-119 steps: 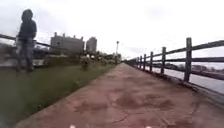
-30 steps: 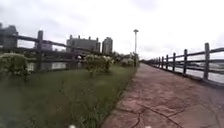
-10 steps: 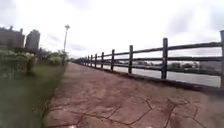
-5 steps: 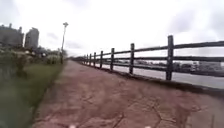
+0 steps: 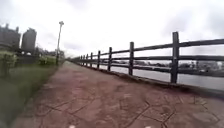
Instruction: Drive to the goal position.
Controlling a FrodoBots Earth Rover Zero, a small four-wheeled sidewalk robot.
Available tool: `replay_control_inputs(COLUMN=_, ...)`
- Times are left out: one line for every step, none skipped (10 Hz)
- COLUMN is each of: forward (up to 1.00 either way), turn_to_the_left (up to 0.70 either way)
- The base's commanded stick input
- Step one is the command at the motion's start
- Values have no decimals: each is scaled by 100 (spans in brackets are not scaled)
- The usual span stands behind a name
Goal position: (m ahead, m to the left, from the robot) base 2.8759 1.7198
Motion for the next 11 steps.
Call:
replay_control_inputs(forward=100, turn_to_the_left=14)
replay_control_inputs(forward=100, turn_to_the_left=14)
replay_control_inputs(forward=100, turn_to_the_left=14)
replay_control_inputs(forward=100, turn_to_the_left=14)
replay_control_inputs(forward=100, turn_to_the_left=14)
replay_control_inputs(forward=100, turn_to_the_left=14)
replay_control_inputs(forward=100, turn_to_the_left=14)
replay_control_inputs(forward=100, turn_to_the_left=14)
replay_control_inputs(forward=100, turn_to_the_left=24)
replay_control_inputs(forward=100, turn_to_the_left=34)
replay_control_inputs(forward=100, turn_to_the_left=45)
